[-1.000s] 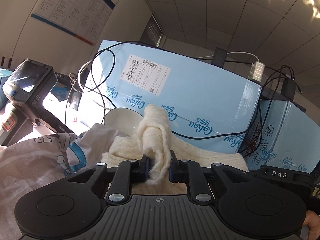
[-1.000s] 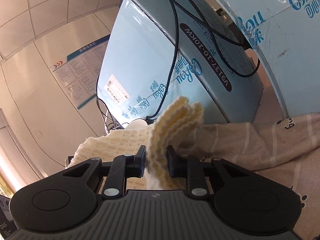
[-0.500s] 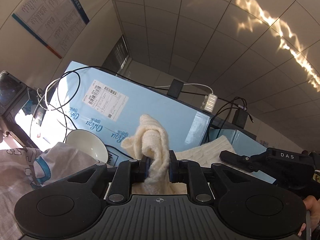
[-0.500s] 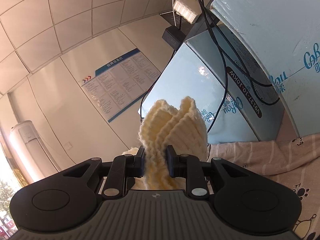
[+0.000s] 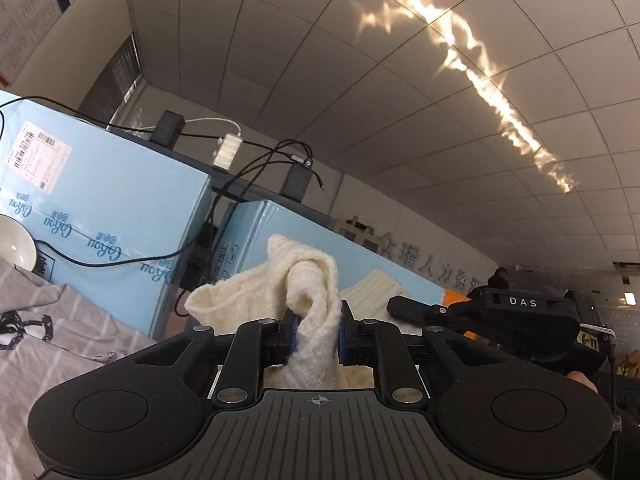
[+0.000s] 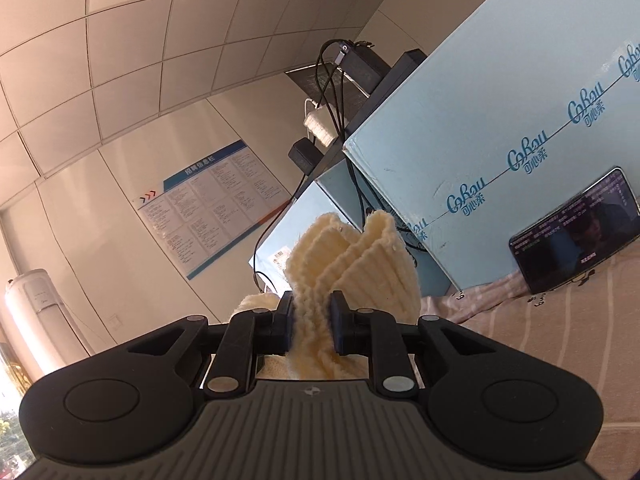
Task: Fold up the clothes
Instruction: 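Grasp the cream knit top with both grippers and lift it, then lower the knit top onto the sheet and open both grippers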
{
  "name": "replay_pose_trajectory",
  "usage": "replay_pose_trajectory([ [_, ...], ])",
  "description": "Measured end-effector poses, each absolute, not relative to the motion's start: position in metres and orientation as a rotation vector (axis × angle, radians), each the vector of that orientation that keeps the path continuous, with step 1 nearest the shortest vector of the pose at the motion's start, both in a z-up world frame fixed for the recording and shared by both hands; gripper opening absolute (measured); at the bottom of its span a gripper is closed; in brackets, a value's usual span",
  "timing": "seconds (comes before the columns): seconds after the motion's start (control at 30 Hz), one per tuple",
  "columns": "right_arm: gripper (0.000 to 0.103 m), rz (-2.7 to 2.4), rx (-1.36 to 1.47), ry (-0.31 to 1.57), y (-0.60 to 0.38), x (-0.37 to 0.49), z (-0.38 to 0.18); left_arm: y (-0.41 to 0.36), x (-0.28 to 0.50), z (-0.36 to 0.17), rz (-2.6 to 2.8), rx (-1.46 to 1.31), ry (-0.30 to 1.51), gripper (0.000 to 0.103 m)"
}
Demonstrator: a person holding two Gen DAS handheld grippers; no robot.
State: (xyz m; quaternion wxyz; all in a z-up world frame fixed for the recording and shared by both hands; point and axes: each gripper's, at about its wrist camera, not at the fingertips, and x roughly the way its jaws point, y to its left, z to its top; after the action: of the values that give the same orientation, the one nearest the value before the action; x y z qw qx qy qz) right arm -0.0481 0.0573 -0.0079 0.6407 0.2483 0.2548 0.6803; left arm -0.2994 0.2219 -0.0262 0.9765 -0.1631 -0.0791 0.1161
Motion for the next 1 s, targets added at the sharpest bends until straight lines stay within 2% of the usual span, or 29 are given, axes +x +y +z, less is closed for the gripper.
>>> replay_pose_trajectory([
  [0.2,0.017,1.428,0.562,0.560,-0.005,-0.021,-0.016,0.185,-0.241,-0.031,0.100,-0.363,-0.096,0.016],
  [0.4,0.017,1.304,0.543,0.564,-0.051,0.005,-0.039,0.182,-0.191,-0.058,0.007,-0.463,0.032,0.016],
  [0.6,0.017,1.231,0.527,0.634,-0.072,0.022,-0.065,0.188,-0.191,-0.067,0.085,-0.464,0.190,0.020],
  [0.7,0.025,1.194,0.491,0.651,-0.076,0.026,-0.068,0.191,-0.194,-0.070,0.163,-0.467,0.288,0.024],
  [0.83,0.052,1.059,0.407,0.698,-0.075,0.033,-0.076,0.191,-0.192,-0.075,0.243,-0.437,0.412,0.037],
  [0.87,0.055,1.018,0.382,0.703,-0.074,0.034,-0.078,0.191,-0.191,-0.074,0.261,-0.410,0.435,0.048],
  [0.9,0.064,0.972,0.353,0.706,-0.073,0.035,-0.080,0.190,-0.189,-0.073,0.279,-0.384,0.458,0.075],
  [0.93,0.069,0.916,0.317,0.704,-0.072,0.035,-0.082,0.188,-0.187,-0.073,0.328,-0.340,0.477,0.087],
  [0.97,0.069,0.867,0.287,0.703,-0.072,0.036,-0.084,0.187,-0.186,-0.072,0.347,-0.296,0.479,0.094],
  [1.0,0.069,0.834,0.271,0.707,-0.071,0.039,-0.087,0.186,-0.185,-0.072,0.361,-0.254,0.478,0.094],
])
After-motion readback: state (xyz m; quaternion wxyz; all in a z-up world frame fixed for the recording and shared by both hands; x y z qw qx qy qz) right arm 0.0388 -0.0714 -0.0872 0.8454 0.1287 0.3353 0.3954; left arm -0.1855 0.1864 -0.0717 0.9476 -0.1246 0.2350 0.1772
